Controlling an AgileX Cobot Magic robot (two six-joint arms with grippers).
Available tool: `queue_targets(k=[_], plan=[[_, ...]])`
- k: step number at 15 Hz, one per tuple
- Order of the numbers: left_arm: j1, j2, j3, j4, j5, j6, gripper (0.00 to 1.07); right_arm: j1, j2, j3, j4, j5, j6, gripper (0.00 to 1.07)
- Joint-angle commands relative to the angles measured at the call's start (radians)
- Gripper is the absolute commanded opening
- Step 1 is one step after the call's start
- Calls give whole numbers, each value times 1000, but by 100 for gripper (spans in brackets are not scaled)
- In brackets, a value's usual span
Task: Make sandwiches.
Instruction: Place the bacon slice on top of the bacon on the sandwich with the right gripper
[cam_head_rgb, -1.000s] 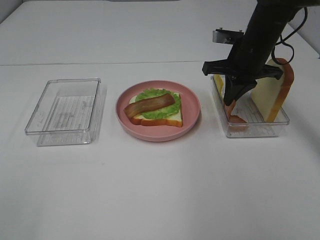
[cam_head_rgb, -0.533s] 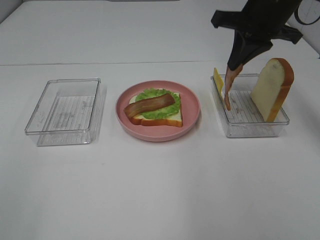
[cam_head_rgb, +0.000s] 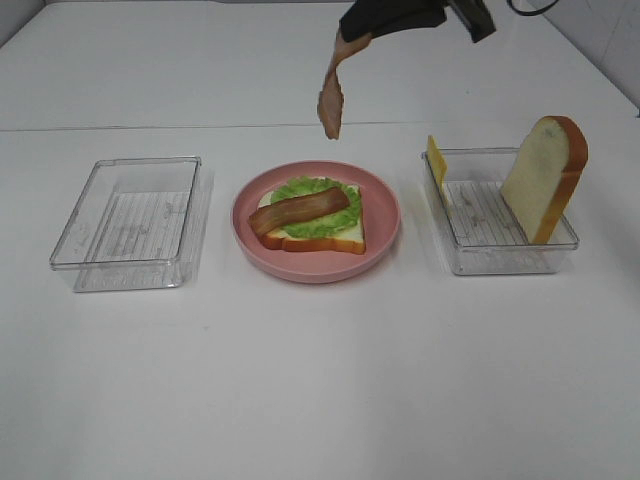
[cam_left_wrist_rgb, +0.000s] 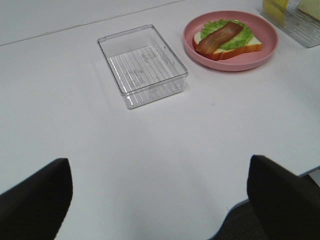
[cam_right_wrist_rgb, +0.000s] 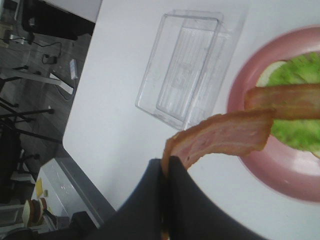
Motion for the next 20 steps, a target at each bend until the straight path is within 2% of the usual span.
queue_targets(k=[1,5,13,16,20], plan=[[-4,-22,1,-10,-11,0,89,42,61,-3,83,-111,-50,0],[-4,-22,1,-10,-11,0,89,99,207,-3,218,-268,-70,0],[-4,-22,1,-10,-11,0,89,99,415,-3,604,-286,-179,0],[-4,-22,1,-10,-11,0,89,98,417,-3,525,-305,-187,0],[-4,-22,1,-10,-11,0,89,83,406,-3,289,-306,-25,0]])
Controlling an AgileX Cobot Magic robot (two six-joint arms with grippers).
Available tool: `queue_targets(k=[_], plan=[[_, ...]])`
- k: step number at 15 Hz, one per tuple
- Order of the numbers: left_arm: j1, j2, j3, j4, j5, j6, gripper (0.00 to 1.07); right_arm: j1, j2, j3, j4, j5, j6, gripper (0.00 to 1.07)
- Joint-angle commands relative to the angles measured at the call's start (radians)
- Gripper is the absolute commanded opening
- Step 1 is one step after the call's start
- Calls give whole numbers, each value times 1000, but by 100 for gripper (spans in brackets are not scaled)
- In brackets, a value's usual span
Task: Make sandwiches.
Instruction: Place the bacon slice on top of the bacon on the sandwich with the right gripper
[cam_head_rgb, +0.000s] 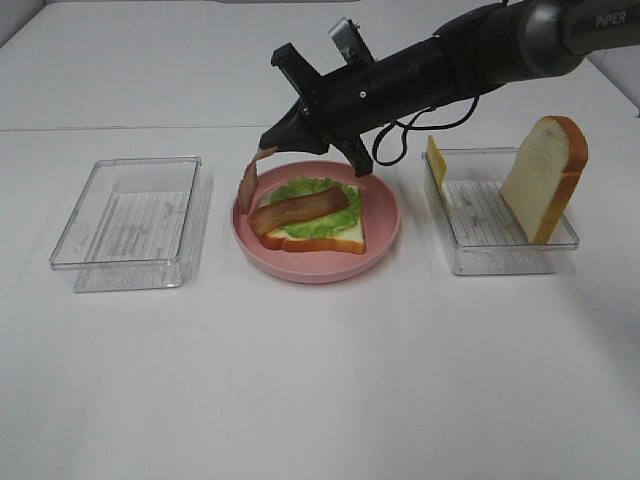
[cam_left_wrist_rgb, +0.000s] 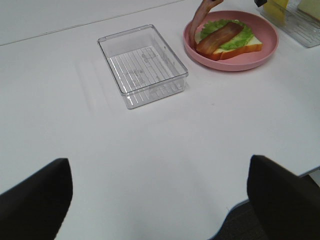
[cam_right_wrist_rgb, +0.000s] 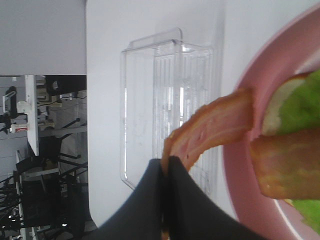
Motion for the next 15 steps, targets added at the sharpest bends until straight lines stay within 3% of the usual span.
queue_targets(k=[1,2,4,8,10,13,15], plan=[[-4,-22,1,-10,-11,0,89,-11,-24,-3,-144,-8,80,0],[-4,-22,1,-10,-11,0,89,-10,-57,-3,-311,-9,161,0],[-4,-22,1,-10,-11,0,89,-10,-81,-3,-486,-7,255,0],[-4,-22,1,-10,-11,0,89,-10,-98,-3,-644,33,359,0],[-4,-22,1,-10,-11,0,89,-9,-96,-3,-650,42,369,19],[-4,-22,1,-10,-11,0,89,-9,-102,-7,-666,46,364,62],[-4,-22,1,-10,-11,0,89,-9,-125,-11,-700,53,357,71]])
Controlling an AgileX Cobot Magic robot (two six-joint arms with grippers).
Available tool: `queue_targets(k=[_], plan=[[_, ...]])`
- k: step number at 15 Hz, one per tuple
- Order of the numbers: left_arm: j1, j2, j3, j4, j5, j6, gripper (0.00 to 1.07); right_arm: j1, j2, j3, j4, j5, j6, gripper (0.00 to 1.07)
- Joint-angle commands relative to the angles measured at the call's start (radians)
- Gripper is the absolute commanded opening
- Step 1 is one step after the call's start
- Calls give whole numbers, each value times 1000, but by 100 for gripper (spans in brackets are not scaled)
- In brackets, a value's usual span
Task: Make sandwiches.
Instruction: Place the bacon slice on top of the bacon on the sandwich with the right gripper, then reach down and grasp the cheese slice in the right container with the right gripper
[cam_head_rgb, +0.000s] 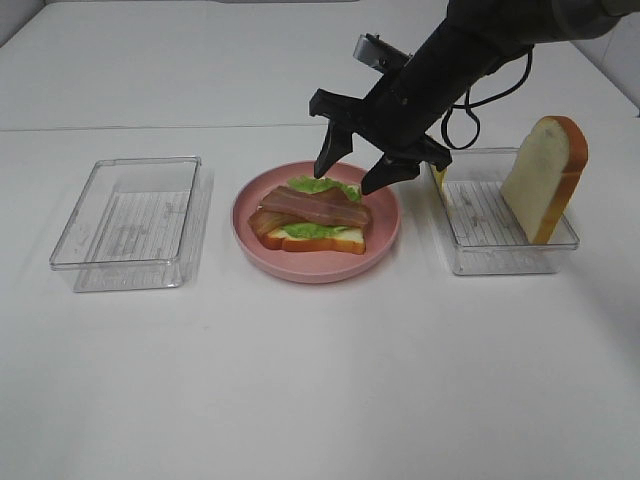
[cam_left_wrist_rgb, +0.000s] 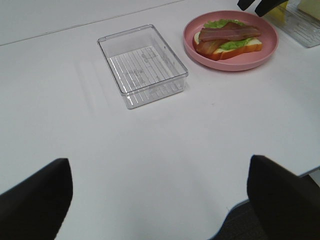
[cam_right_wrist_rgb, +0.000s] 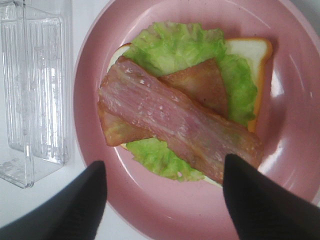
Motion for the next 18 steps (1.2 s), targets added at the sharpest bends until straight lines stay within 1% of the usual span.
queue_targets(k=[1,2,4,6,9,10,13,18], plan=[[-4,-22,1,-10,-11,0,89,-1,-50,-10,-47,18,-3,71],[-4,-22,1,-10,-11,0,89,-1,-76,-10,-77,31,1,71],[-4,-22,1,-10,-11,0,89,-2,-143,-10,-179,65,48,71],[-4,-22,1,-10,-11,0,89,-3,-190,-11,-305,94,119,71],[-4,-22,1,-10,-11,0,89,-3,-203,-69,-508,215,181,71],[-4,-22,1,-10,-11,0,89,-3,-203,-85,-537,214,195,71],[-4,-22,1,-10,-11,0,89,-3,-179,-136,-552,189,197,69],[-4,-22,1,-10,-11,0,89,-55,-53,-244,-529,189,197,67]])
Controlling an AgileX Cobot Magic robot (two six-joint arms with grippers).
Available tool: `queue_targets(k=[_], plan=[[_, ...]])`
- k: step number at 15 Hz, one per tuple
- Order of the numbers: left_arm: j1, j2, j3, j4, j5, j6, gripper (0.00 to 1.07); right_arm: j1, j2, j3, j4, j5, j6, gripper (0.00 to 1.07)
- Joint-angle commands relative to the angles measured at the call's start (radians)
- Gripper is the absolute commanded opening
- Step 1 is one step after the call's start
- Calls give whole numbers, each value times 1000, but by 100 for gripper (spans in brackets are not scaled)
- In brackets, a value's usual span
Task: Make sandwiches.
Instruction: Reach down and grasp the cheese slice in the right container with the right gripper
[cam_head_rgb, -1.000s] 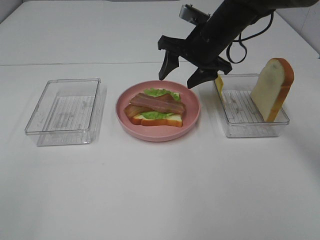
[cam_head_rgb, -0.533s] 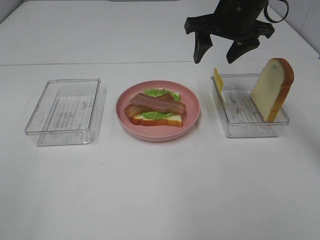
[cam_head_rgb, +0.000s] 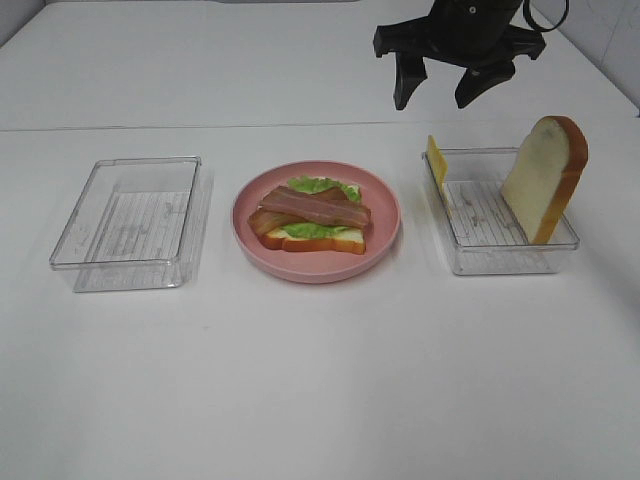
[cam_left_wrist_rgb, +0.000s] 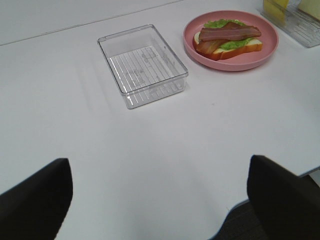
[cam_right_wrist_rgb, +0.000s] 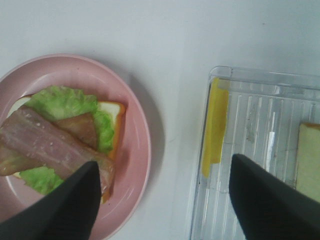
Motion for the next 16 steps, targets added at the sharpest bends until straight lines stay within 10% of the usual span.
queue_targets(k=[1,16], plan=[[-4,-22,1,-10,-11,0,89,-37,50,-41,16,-2,12,66],[-4,-22,1,-10,-11,0,89,-57,190,-53,17,-19,-3,41]])
